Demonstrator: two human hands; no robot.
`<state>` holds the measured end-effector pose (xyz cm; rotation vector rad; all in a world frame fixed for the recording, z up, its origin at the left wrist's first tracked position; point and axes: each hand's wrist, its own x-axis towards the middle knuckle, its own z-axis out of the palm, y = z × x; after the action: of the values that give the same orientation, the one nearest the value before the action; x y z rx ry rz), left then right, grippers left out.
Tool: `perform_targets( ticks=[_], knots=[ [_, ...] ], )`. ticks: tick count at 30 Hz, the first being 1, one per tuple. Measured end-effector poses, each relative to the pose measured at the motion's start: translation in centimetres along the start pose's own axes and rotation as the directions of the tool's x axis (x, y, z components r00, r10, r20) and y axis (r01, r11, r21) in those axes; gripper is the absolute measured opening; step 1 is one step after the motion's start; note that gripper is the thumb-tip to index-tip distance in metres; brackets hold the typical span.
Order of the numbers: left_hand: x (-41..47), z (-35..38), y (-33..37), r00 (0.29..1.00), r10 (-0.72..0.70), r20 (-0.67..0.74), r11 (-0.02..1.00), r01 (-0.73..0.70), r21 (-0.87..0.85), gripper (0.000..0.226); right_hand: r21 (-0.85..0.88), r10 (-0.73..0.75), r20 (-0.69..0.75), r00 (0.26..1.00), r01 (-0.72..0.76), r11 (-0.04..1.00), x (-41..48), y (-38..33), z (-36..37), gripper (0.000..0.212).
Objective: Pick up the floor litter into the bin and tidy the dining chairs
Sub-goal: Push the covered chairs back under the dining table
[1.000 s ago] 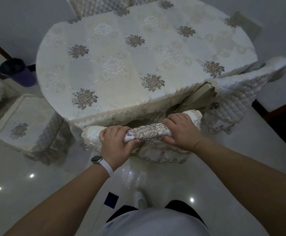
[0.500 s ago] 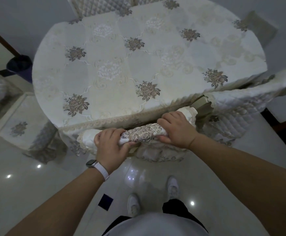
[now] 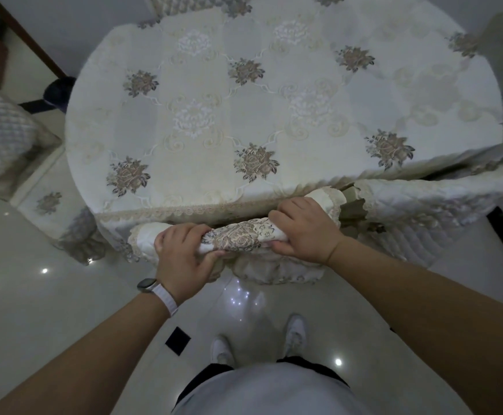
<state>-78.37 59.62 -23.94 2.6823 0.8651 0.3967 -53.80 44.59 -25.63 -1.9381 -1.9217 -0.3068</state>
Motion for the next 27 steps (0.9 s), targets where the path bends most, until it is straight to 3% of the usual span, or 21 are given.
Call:
perform_targets(
  ticks=[15,21,27],
  knots=[
    [-0.6,-1.5,1.0,0.994,-0.036,0.101,0.999,0.033,0.032,0.057,0.055,0.037,0.175,0.984,-0.047,0.997,0.3,-1.1,-1.8,0.05],
    [-3.5,-4.3,1.0,0.997,-0.055,-0.046,0.992,0.049,-0.112,0.049,0.122,-0.059,0.188,0.98,0.036,0.992,4.0,-6.3,-3.4,0.054],
    [-8.8,-9.1,-4.5,0.978,-0.086,-0.189,0.994,0.071,-0.08,0.04,0.101,-0.125,0.182,0.975,0.108,0.989,9.0,-14.0,-2.7,0.054]
  ],
)
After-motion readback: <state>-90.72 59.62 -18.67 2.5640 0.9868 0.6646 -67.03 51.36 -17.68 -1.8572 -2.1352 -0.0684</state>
